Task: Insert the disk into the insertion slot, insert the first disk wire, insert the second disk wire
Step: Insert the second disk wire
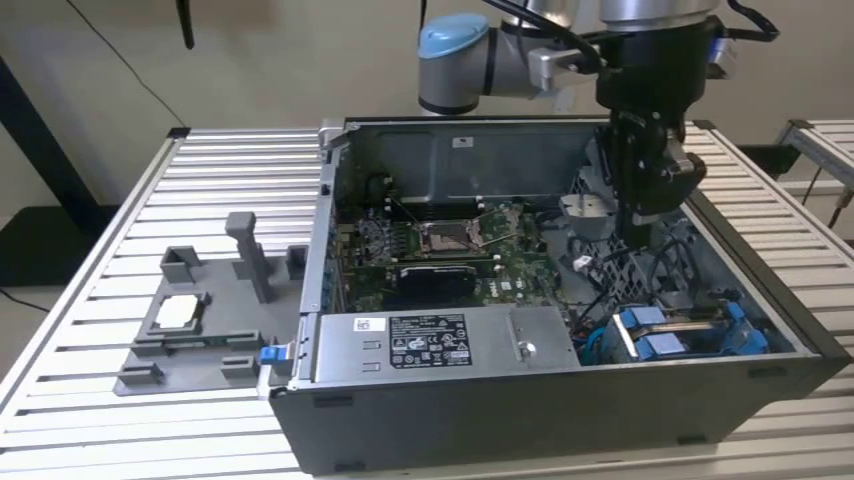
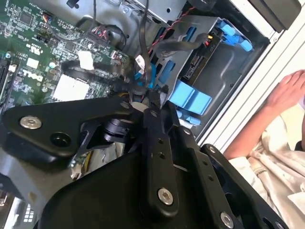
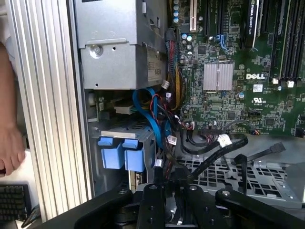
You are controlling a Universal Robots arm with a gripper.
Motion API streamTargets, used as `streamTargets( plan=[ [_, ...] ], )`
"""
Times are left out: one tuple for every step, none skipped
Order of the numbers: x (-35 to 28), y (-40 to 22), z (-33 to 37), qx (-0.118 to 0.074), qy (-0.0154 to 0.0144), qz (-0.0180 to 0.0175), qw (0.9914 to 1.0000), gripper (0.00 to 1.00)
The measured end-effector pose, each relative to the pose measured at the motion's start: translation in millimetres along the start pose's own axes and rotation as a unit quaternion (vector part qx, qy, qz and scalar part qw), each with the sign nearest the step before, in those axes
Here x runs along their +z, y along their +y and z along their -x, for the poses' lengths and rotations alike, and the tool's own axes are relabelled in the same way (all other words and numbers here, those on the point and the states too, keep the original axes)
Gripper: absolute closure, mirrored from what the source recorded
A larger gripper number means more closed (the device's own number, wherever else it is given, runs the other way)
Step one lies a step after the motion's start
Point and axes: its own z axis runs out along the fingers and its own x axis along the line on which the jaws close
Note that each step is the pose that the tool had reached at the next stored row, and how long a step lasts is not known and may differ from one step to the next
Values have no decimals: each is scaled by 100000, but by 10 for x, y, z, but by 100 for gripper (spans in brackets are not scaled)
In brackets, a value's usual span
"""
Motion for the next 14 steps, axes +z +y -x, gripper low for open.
streamTargets(
  plan=[
    [-2, 1, 10, -45, 308, -9, 100000, 76],
    [-4, 1, 23, -99, 664, -20, 99998, 76],
    [-7, 2, 39, -141, 980, -26, 99995, 76],
    [-9, 3, 55, -176, 1228, -32, 99992, 76],
    [-9, 4, 66, -207, 1452, -39, 99989, 76],
    [-8, 6, 71, -236, 1659, -46, 99986, 76],
    [-7, 6, 74, -277, 1897, -54, 99982, 76],
    [-4, 7, 76, -319, 2149, -64, 99976, 76],
    [-1, 9, 76, -358, 2437, -69, 99970, 76],
    [1, 10, 77, -400, 2729, -78, 99962, 76],
    [3, 10, 78, -438, 2971, -83, 99955, 78],
    [4, 11, 78, -458, 3112, -82, 99950, 78],
    [5, 12, 79, -463, 3150, -81, 99949, 78],
    [5, 12, 79, -466, 3161, -86, 99949, 84]
  ],
)
